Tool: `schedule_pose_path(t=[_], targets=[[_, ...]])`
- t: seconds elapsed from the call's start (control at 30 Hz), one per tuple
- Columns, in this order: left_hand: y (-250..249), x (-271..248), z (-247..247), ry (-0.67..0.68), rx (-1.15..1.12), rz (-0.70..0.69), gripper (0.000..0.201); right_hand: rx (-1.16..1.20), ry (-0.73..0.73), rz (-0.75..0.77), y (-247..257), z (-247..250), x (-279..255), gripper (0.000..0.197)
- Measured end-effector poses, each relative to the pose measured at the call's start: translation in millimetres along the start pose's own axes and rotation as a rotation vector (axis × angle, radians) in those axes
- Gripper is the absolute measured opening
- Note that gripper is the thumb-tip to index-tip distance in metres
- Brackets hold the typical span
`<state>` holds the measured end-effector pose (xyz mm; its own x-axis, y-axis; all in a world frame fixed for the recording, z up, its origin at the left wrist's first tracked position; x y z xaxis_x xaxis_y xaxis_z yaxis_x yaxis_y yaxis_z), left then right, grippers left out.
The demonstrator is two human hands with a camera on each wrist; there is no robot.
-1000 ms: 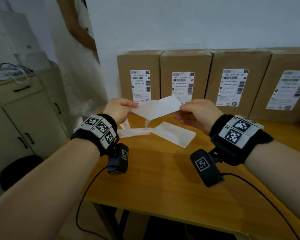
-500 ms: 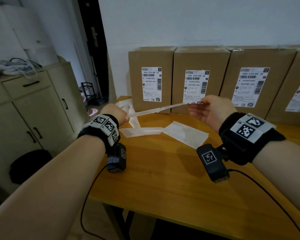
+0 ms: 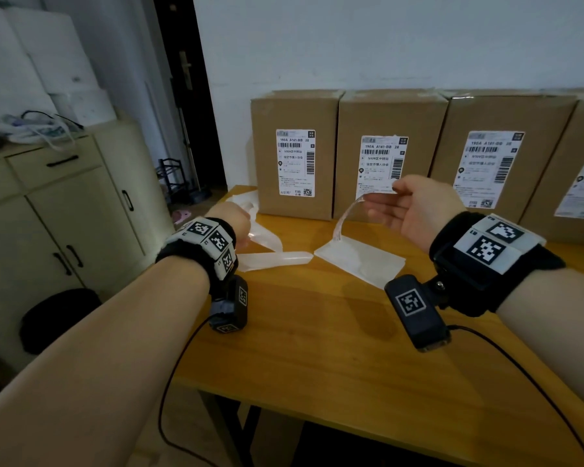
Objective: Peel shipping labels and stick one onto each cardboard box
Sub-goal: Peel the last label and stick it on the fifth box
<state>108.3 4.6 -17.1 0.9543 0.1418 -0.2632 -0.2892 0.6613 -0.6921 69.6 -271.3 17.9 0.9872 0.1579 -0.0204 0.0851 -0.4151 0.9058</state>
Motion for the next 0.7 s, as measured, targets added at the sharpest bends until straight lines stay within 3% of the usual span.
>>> schedule_pose_path(t=[0.1,0.2,0.3,0.47,0.57,0.7], targets=[[-4.6,-0.7,-4.7,0.089,-0.035,-0.028,0.041,-0.023,0.012,0.0,1.8,0.1,-3.6,0.02],[-16.6,-16.4,-2.8,0.04,0.016,-0.067,0.034,-0.04,0.029,0.002,4.2,0.1,-7.6,0.025],[-43.9,-38.2,-5.9,-0.011,0.157,-0.219,0.028,-0.062,0.036,0.001,5.8,-0.2,-11.2,0.026],[-111.5,-89.4,-45.5,0.138,0.204,-0.546,0.029,-0.137,0.038,0.027,12.1,2.1,-17.7,0.017],[-139.8,-109.8,-57.6,0.024,0.303,-0.632,0.029,-0.179,0.036,0.062,21.9,5.5,-29.1,0.005],[-163.4,-129.8,-67.0,-0.148,0.466,-0.667,0.021,-0.208,0.02,0.101,39.0,17.7,-50.0,0.01]])
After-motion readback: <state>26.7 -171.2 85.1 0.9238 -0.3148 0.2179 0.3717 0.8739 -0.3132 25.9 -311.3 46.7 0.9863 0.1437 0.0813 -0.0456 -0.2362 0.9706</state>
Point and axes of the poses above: each hand's wrist, its own x-axis towards the middle knuckle, its own z-axis out of the back of the hand, y = z × x, the point moved 8 cm from there along x, towards the middle knuckle, and after that the axes turned 15 degrees about y, right-handed, at the moved point
